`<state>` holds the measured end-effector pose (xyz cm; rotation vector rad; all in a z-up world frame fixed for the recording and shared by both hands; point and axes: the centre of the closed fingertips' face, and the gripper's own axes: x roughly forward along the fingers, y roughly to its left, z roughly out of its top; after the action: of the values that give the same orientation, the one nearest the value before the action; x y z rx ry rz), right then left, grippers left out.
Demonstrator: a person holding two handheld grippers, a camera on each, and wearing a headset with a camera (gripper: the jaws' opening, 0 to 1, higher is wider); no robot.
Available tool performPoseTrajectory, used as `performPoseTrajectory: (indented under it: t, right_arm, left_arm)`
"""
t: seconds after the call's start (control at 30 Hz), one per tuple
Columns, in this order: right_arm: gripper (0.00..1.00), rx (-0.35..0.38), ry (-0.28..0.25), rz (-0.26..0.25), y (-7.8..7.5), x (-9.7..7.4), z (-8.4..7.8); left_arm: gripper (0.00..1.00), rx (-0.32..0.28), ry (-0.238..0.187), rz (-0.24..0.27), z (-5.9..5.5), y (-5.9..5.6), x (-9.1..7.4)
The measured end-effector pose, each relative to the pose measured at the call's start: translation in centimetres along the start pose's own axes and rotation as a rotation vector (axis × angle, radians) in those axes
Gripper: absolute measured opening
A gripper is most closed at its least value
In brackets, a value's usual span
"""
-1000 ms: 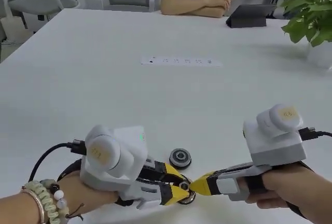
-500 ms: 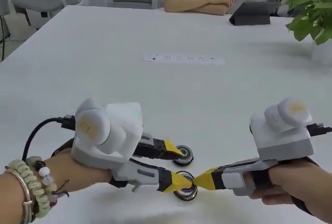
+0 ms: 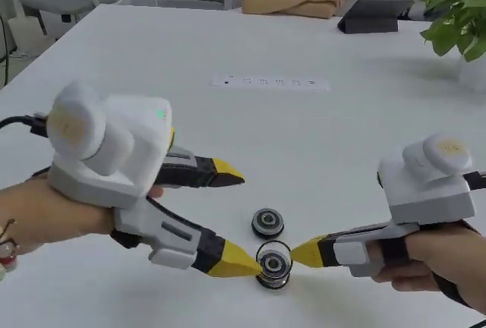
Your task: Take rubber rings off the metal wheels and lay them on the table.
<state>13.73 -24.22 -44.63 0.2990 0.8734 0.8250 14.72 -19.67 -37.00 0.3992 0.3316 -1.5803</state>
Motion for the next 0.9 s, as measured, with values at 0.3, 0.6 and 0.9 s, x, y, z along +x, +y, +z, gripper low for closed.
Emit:
performPoseTrajectory:
  t: [0.3,0.6,0.9]
  right_arm:
    - [0.00,-0.005,-0.063,0.006,0.4,-0.9,1.6]
    - [0.00,-0.016,-0.094,0.010,0.9,-1.3,2.5]
    - [0.00,-0.060,-0.051,-0.002,0.9,-1.1,1.8]
  left_arm:
    - [0.88,-0.051,-0.022,0.124,-0.4,0.7,-4.8]
    - [0.99,-0.121,-0.023,0.267,-2.9,0.6,-8.7]
    - [0.99,-0.193,-0.051,0.309,-4.2,-0.5,-9.2]
